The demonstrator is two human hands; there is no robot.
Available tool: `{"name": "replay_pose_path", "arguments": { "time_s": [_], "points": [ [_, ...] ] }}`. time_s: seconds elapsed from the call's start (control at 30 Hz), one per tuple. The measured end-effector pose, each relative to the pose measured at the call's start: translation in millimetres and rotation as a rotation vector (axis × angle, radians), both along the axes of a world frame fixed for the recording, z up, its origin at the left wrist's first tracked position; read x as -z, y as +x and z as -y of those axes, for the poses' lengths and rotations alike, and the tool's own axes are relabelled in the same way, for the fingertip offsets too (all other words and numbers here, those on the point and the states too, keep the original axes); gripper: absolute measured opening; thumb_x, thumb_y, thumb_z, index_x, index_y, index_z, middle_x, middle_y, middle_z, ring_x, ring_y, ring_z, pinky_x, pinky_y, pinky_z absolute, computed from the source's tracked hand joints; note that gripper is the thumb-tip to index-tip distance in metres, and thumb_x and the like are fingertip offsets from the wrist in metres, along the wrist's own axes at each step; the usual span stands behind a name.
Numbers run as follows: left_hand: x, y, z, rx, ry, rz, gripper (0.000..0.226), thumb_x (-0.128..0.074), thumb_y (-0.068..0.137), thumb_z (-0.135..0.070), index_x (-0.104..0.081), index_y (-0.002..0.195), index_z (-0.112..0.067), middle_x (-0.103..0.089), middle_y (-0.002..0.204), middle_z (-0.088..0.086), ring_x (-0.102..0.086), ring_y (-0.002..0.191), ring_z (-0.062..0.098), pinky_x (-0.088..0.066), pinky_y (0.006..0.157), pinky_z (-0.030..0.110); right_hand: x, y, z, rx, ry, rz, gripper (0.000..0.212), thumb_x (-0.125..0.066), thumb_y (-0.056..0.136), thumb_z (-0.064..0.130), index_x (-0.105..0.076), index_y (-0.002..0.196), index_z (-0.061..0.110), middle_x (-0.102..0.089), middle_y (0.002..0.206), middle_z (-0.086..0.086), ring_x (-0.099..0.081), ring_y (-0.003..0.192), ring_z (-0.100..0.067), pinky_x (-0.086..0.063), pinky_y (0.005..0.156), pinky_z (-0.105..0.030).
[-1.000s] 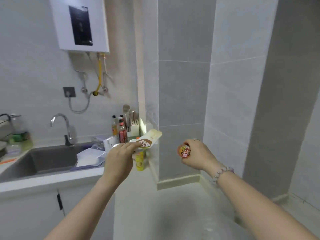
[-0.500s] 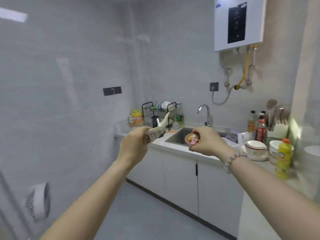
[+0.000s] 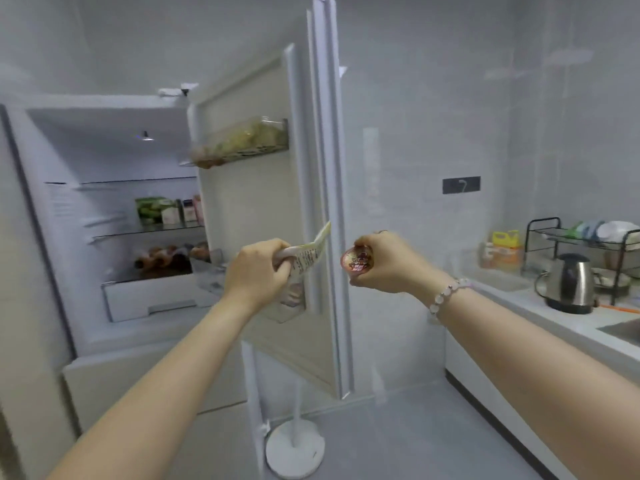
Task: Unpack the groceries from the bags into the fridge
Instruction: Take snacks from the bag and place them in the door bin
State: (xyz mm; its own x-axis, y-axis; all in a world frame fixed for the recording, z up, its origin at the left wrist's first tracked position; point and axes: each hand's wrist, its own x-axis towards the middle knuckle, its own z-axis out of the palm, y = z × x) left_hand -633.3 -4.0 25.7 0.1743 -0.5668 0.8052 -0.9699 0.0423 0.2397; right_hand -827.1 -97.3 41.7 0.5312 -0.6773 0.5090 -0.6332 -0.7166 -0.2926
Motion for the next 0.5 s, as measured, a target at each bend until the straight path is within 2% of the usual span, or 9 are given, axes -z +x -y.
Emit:
{"name": "replay_pose_path", "arguments": {
  "time_s": [0.17,0.3,0.37,0.5],
  "points": [
    [-15,96,-24,-0.163,0.011,-0.065,0.013,-0.06,0.085,-0.019,-0.069,0.094,-0.022,-0.07,0.086,0.001,-0.061,0.079,0.023,-0.041,0.059,0.027,-11,101,-15,-0.139,-0.059,-0.011,0.032,-0.073,0.067,0.032,-0.063,0.092,0.014,-0.06,0.088,-0.001,-0.056,0.083,-0.021,-0.049,0.068,-0.031],
    [-23,146,-18,-0.199,0.005,-0.101,0.013,-0.058,0.087,-0.02,-0.068,0.095,-0.024,-0.069,0.084,-0.003,-0.056,0.073,0.016,-0.039,0.056,0.026,-15,153,-8,-0.127,-0.044,0.049,0.027,-0.071,0.066,0.039,-0.056,0.084,0.024,-0.058,0.086,0.004,-0.053,0.081,-0.019,-0.033,0.052,-0.024],
    [-23,164,-10,-0.203,0.022,-0.1,0.013,-0.058,0.087,-0.021,-0.068,0.095,-0.025,-0.069,0.086,-0.004,-0.056,0.075,0.016,-0.039,0.057,0.026,-14,172,-1,-0.094,-0.033,0.055,0.027,-0.07,0.067,0.04,-0.055,0.083,0.025,-0.057,0.085,0.006,-0.052,0.079,-0.019,-0.03,0.051,-0.023],
    [-20,194,12,-0.182,0.052,-0.102,0.013,-0.057,0.088,-0.021,-0.067,0.094,-0.026,-0.068,0.085,-0.006,-0.059,0.077,0.017,-0.041,0.056,0.025,-10,197,19,-0.034,0.027,0.042,0.029,-0.069,0.07,0.04,-0.057,0.09,0.023,-0.059,0.087,0.004,-0.052,0.079,-0.02,-0.035,0.055,-0.026]
  ]
}}
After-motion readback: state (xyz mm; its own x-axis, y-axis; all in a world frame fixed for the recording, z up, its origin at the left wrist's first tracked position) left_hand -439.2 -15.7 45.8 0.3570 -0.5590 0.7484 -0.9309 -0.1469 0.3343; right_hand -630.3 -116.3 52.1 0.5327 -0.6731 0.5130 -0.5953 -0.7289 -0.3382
